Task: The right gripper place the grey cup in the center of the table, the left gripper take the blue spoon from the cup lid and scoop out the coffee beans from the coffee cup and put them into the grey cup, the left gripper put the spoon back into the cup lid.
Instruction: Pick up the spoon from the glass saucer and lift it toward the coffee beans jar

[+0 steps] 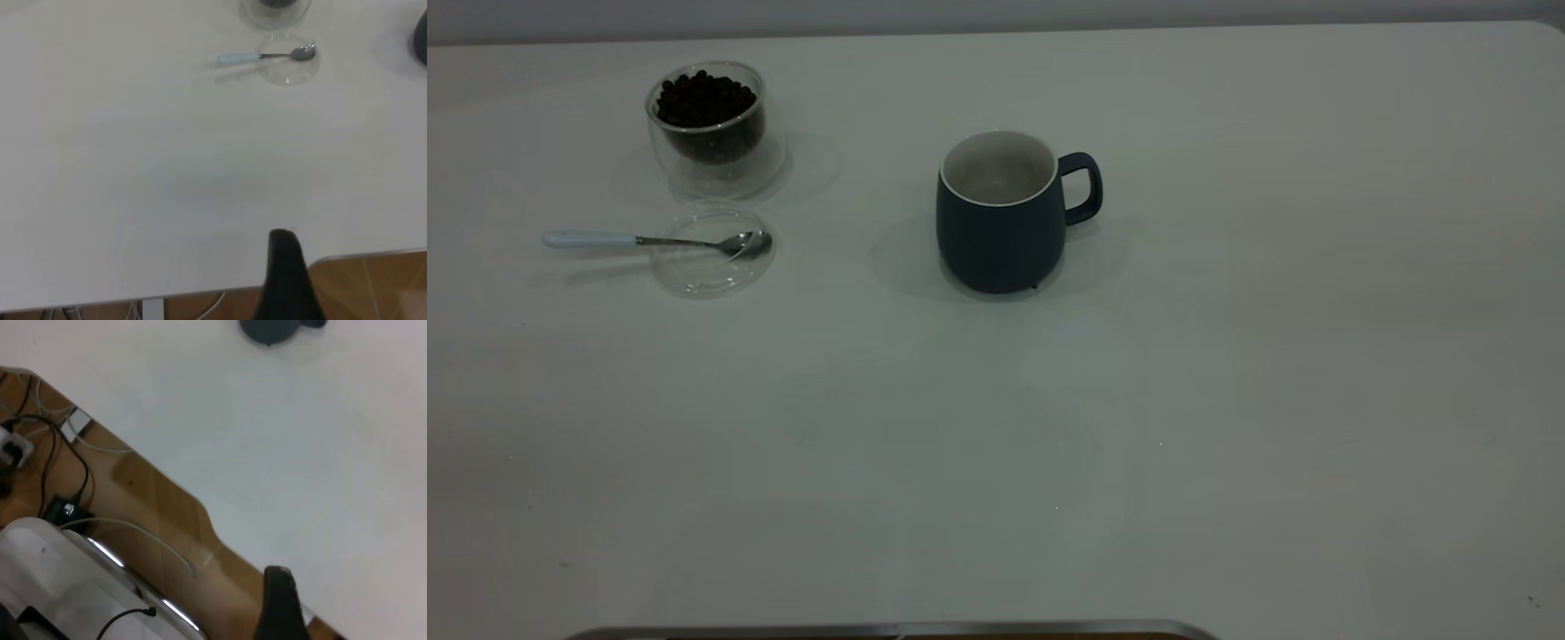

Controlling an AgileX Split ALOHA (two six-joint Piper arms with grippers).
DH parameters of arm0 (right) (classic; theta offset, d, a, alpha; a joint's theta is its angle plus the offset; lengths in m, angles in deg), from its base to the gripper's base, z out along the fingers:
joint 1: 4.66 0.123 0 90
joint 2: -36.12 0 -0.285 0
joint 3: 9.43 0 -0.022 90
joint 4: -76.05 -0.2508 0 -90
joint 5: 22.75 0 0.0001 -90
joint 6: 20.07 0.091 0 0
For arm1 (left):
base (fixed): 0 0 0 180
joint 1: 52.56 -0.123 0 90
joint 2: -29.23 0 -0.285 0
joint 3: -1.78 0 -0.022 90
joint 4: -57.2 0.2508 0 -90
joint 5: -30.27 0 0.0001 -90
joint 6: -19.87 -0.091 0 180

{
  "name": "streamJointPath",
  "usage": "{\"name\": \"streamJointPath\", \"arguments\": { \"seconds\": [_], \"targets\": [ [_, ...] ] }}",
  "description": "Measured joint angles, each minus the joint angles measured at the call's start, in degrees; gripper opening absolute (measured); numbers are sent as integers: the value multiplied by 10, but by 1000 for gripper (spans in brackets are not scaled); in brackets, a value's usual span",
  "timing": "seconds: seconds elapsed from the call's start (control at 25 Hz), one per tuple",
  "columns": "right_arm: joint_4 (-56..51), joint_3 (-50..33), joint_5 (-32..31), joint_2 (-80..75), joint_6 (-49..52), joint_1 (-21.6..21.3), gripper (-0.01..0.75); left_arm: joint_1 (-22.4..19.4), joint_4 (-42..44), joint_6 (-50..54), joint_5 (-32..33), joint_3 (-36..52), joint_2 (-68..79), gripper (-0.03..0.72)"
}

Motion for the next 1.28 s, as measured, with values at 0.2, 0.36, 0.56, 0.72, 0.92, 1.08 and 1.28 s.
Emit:
{"name": "streamJointPath", "arguments": {
  "seconds": [0.2,0.36,0.56,0.72,0.92,1.08,1.28],
  "targets": [
    [2,-89,0,137,9,-63,590,0,0,0,0,0,0,593],
    [6,-125,1,214,6,-150,590,0,0,0,0,0,0,593],
    [10,-158,18,291,-6,-240,590,0,0,0,0,0,0,593],
    [13,-173,30,329,-8,-279,590,0,0,0,0,0,0,593],
    [14,-202,51,341,-11,-300,590,0,0,1,0,0,0,593],
    [14,-221,63,341,-16,-302,590,0,0,1,0,0,0,593],
    [14,-221,63,341,-20,-302,590,0,0,1,0,0,0,593]
  ]
}}
